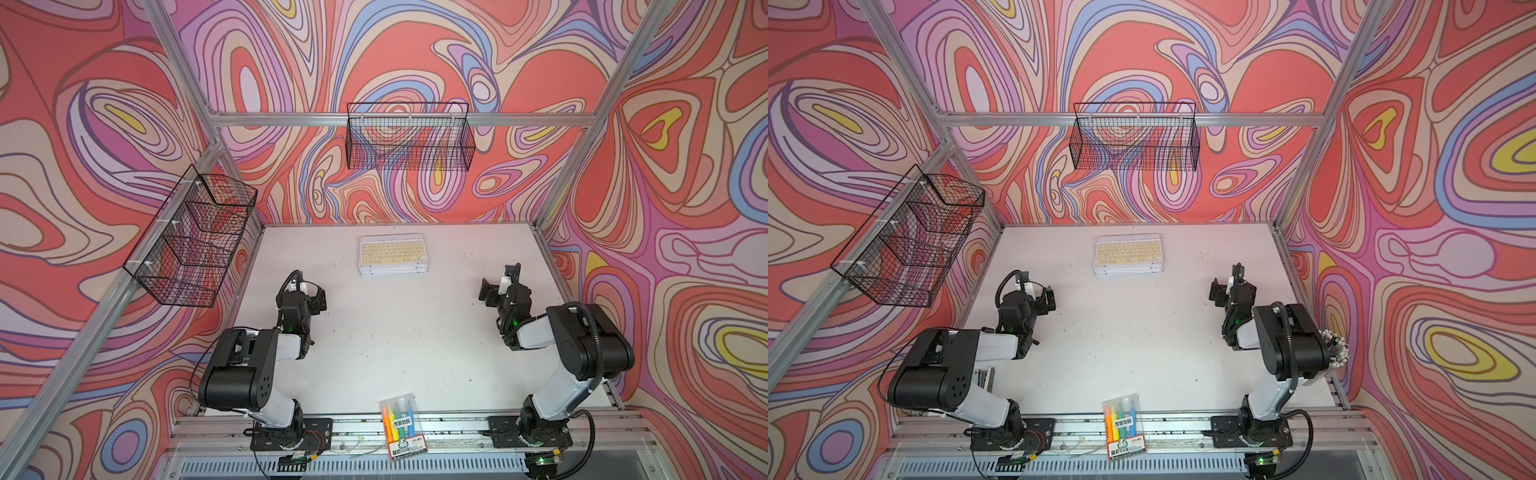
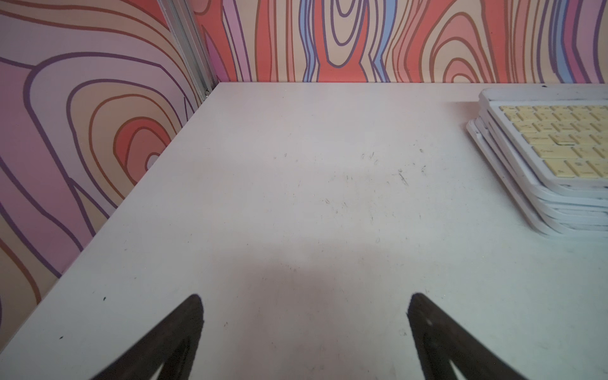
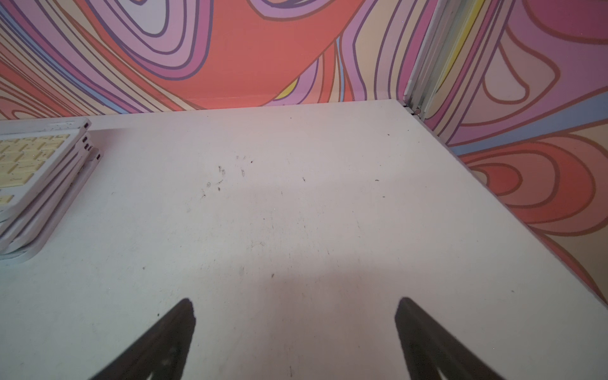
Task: Stack the numeric keypads
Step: Reset both arms
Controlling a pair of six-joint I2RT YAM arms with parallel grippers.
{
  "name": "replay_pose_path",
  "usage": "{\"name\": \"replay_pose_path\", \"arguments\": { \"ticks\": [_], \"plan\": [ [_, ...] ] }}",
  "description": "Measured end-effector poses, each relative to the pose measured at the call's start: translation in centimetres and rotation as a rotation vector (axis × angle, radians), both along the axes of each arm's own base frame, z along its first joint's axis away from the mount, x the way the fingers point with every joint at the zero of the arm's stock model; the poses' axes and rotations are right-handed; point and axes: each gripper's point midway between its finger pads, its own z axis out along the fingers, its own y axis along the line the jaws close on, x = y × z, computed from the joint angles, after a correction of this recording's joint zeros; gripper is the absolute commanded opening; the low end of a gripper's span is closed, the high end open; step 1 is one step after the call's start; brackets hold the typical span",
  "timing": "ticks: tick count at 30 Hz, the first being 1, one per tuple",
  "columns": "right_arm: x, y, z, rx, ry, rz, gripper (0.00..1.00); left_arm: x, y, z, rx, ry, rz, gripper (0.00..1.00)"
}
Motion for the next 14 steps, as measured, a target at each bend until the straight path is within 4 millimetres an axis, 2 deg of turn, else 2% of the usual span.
{"name": "replay_pose_path", "arguments": {
  "ticks": [14],
  "plan": [
    [0.82, -0.26, 0.38, 0.021, 0.002, 0.007, 0.98, -0.03, -0.07, -0.11, -0.001, 0.005, -0.003, 1.0]
  ]
}}
